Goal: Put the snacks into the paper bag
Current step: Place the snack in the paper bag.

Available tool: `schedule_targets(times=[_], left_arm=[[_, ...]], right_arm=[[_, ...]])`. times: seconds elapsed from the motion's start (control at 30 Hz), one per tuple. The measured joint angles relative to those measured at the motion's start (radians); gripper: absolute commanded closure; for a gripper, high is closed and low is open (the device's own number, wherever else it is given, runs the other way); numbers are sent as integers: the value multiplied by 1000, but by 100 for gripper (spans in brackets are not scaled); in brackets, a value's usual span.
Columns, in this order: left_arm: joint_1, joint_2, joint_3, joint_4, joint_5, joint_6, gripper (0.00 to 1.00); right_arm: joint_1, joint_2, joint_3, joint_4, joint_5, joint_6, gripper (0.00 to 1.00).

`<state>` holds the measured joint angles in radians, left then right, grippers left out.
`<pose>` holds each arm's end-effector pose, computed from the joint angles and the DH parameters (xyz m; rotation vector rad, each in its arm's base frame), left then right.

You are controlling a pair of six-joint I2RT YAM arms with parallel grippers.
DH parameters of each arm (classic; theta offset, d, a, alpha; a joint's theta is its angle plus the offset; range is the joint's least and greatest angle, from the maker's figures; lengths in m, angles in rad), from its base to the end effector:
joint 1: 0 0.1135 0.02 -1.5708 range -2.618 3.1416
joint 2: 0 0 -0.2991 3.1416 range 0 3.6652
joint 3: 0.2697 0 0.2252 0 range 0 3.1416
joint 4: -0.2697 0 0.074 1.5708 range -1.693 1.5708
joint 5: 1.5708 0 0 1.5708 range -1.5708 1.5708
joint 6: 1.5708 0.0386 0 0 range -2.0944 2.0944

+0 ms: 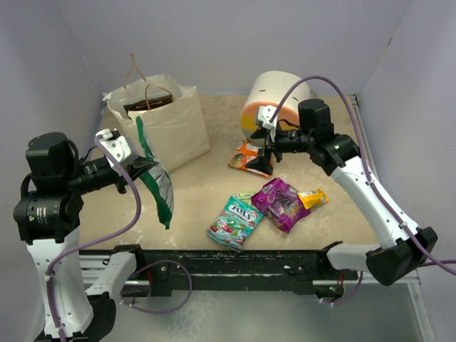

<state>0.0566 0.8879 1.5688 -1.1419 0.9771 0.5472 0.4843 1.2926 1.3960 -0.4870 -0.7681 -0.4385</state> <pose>0.0495 -0.0292 0.4863 0.9939 1.5727 -0.5711 0.2016 0.1364 0.4451 -1.2750 1.4316 0.7758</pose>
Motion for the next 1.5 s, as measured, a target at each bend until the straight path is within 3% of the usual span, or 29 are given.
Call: schedule_targets(times=[0.27,0.57,1.0,1.5], left_arm=[[93,-18,164,-56,-40,-13,100],[105,55,370,-47,-261,-99,100],[106,423,706,48,-554,-261,100],[107,582,771,373,-800,-380,100]], right_arm=[[-98,-129,-233,2,28,-19,7],[-138,-229,-408,31,82,-25,8],[-150,-247,-440,63,124,-25,8],[-158,-248,-456,76,132,-25,9]])
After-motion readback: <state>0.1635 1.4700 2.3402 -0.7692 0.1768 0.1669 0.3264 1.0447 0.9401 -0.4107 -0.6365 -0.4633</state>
